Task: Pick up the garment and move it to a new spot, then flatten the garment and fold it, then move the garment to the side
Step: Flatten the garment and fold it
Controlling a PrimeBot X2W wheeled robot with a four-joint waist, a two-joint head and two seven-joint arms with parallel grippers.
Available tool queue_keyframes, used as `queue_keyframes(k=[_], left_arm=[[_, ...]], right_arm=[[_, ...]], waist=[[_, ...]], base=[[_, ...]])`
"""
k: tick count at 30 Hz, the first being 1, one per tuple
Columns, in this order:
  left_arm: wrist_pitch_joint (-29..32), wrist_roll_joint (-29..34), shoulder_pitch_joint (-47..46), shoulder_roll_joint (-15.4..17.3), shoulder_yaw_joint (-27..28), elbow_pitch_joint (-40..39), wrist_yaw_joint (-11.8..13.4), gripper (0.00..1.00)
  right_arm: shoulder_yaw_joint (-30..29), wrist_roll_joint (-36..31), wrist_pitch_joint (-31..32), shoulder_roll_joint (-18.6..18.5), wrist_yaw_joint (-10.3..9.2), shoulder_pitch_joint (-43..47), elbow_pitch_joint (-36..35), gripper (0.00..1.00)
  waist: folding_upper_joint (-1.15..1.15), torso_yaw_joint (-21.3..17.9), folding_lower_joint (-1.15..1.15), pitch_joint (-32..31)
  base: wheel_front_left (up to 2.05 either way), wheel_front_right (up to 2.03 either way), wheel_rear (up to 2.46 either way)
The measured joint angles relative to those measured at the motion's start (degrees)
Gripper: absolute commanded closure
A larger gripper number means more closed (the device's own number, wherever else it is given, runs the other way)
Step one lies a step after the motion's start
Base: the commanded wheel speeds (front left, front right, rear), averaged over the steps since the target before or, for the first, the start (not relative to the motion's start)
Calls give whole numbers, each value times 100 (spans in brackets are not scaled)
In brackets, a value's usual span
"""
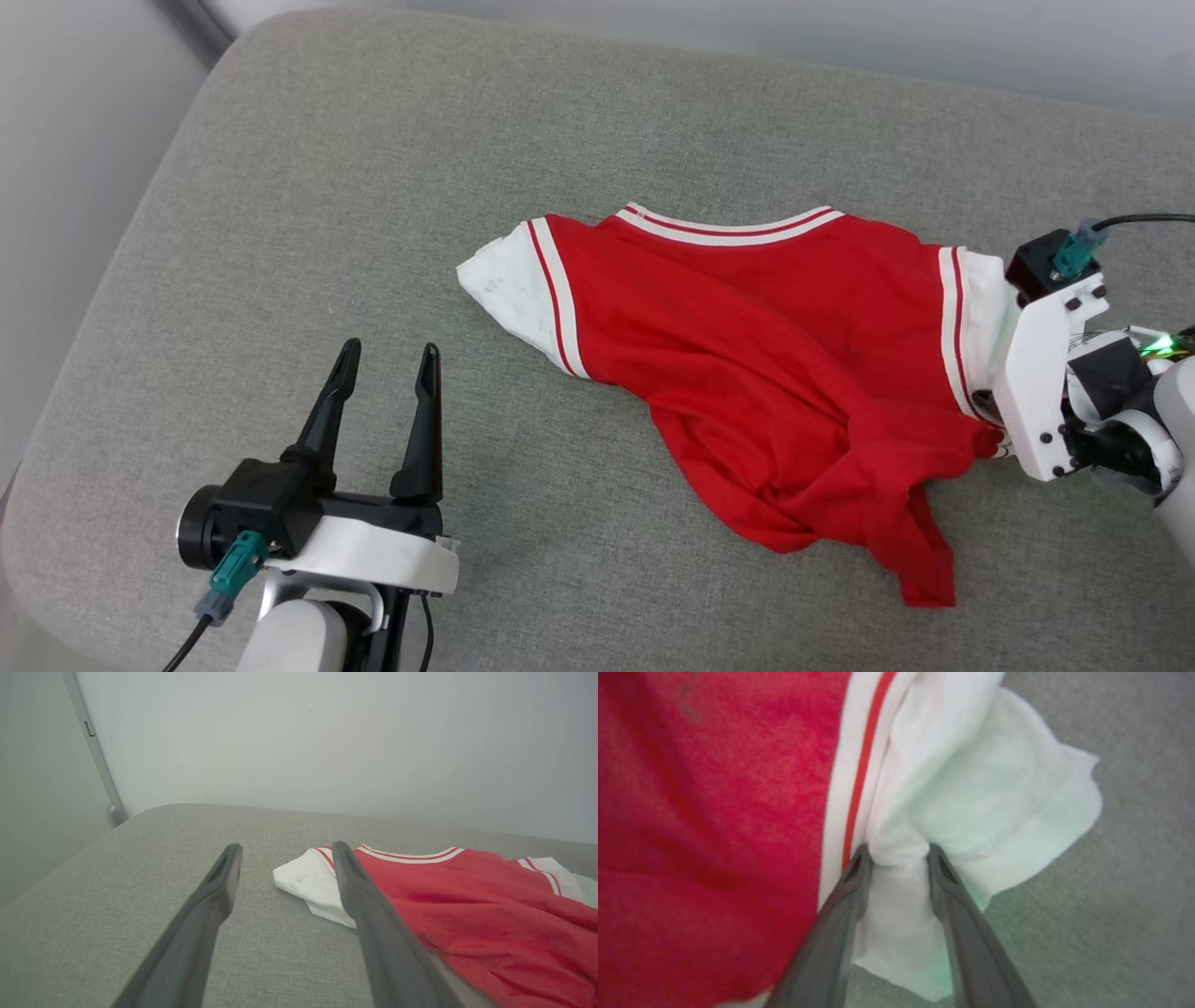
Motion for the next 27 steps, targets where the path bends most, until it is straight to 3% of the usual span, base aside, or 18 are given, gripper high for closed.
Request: queue_keyframes(k=[6,16,19,20,21,27], left_arm=[[0,83,82,-87,163,157,-124,0],[0,125,193,-132,387,305,-272,0],[0,125,194,-148,439,352,-305,0],[0,124,193,-148,448,375,-314,0],[0,124,192,-142,450,404,-321,0],[4,126,3,4,412,575,-424,0]], right_arm=[[131,-25,-380,-66,4,34,237,100],[-14,-168,-730,-793,3,555,485,100],[-230,-153,-918,-753,1,795,564,100],[-322,-116,-1039,-684,0,868,566,55],[-460,-77,-1149,-592,0,923,602,0],[-1043,-98,-2132,-249,0,1094,430,0]], waist=[[0,-119,0,-219],[0,-537,0,-630],[0,-668,0,-699],[0,-709,0,-718],[0,-749,0,-734],[0,-985,0,-836]], base=[[0,0,0],[0,0,0],[0,0,0],[0,0,0],[0,0,0],[0,0,0]])
